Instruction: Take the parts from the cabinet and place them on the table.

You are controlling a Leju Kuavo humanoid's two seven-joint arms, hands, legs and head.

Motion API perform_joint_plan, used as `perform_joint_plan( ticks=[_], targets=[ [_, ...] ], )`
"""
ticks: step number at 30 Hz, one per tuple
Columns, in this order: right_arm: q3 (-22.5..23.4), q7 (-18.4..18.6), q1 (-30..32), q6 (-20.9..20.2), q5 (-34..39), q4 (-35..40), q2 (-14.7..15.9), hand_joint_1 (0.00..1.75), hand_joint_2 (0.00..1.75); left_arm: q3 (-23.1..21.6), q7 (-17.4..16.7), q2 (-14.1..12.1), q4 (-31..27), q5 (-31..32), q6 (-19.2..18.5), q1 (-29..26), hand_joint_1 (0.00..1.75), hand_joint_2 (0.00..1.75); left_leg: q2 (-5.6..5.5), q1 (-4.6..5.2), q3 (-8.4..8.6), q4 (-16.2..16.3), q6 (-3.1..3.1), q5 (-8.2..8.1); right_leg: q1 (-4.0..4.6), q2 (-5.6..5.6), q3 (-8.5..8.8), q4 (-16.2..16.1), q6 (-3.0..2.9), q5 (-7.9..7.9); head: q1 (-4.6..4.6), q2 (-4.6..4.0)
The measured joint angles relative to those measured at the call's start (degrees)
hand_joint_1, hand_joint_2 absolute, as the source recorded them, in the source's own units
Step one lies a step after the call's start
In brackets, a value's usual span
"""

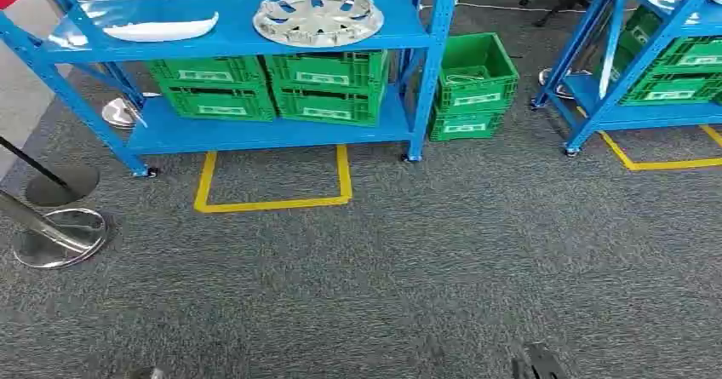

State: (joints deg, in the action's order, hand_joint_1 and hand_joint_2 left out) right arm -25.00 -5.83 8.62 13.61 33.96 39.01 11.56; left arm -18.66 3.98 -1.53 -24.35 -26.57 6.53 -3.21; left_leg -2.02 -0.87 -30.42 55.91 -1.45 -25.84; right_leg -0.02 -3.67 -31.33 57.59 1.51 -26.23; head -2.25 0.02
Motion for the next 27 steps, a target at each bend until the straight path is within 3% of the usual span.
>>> perform_joint_plan(
  ticks=[9,17,27],
  targets=[
    [-9.08,-2.23,-0.96,5.8,7.96,5.6,4.77,0.0,0.0,-7.31,2.14,-0.57,0.0,-8.86,2.34,2.22,0.0,0.0,0.0,0.03,0.0,0.01,0.03,0.05,-0.03,0.01,-0.01,0.0,0.01,0.02,-0.02,-0.02],
    [-8.66,0.39,0.75,10.21,1.37,15.29,8.2,0.0,0.0,-13.07,4.7,-0.74,0.0,-15.41,4.9,4.04,0.0,0.0,0.0,0.04,0.0,0.01,0.03,0.05,-0.04,-0.03,-0.02,0.0,0.02,0.04,-0.02,-0.02],
    [-2.98,2.8,1.47,10.17,-13.03,28.36,10.08,0.0,0.0,-18.06,8.13,-0.74,0.0,-19.13,7.46,5.98,0.0,0.0,0.03,0.05,-0.06,0.02,0.1,0.12,-0.06,-0.05,-0.08,0.0,0.07,0.16,-0.02,-0.02]
  ],
)
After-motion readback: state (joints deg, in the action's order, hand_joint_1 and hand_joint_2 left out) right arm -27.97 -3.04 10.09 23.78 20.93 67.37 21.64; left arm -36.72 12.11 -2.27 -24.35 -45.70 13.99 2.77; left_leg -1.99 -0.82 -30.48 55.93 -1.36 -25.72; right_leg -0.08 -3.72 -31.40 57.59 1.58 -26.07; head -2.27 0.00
